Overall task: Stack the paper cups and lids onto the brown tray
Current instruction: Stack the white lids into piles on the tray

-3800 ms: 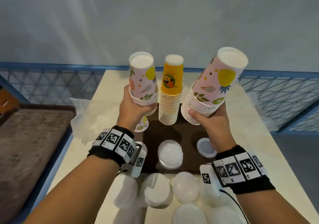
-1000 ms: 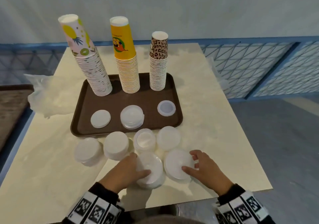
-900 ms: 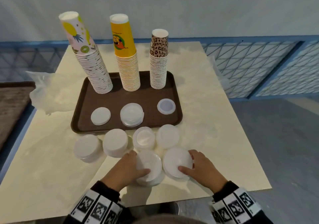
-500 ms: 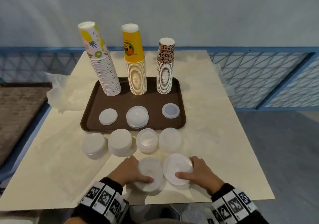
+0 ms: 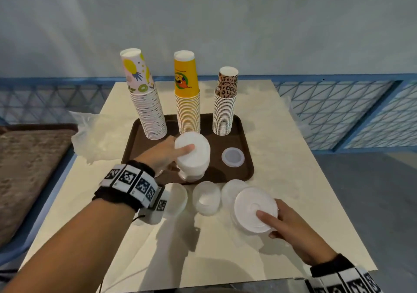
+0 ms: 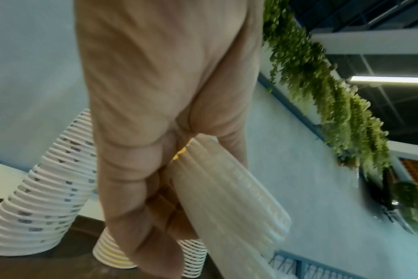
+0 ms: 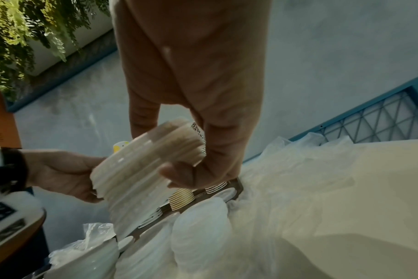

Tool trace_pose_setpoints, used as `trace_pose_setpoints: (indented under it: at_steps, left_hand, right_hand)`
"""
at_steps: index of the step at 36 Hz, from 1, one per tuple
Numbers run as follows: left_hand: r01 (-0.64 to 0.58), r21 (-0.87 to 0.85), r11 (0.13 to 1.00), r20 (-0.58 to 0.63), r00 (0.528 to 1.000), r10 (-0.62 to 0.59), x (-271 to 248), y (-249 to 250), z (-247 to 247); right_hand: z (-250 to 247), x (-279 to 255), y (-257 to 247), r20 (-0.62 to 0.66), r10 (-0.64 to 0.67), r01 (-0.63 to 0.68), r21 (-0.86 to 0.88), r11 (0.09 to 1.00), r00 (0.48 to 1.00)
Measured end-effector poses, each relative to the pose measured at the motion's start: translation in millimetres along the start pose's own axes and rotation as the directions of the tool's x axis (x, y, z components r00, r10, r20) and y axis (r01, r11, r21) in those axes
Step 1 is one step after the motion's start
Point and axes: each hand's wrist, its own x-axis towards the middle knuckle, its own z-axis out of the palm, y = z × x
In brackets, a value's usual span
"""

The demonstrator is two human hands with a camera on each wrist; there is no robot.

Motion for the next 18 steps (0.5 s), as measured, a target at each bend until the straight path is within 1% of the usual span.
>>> trace_pose_setpoints:
  at_steps: [4,8,13,18]
  left_hand:
    - [0.114,-0.019,0.993,-0.005,0.993,-0.114,30.1,4.9,-0.2]
    - [0.205,0.048,0.978,0.004,0.979,-0.205,48.6,-2.2,4.9]
    - [0.211,0.211,0.954,-0.012,0.977,-0.213,63.2,-11.6,7.6]
    - [0.151,0.442,0.884,0.011,0.985,-0.173,74.2,-17.0,4.4]
  right_hand:
    - [8.7,-9.3,-0.9,-0.027,0.016,-0.016,-0.009,1.0,0.999]
    - [14.5,-15.2,-1.2,-0.068,0.01,-0.013,-0.043,0.999,0.998]
    - [18.2,-18.3,-4.2,-0.127,0.052,-0.053,-0.007,0.999,0.991]
    - [22.2,-16.7,-6.0,-0.175,0.071,-0.07,0.015,0.997,0.982]
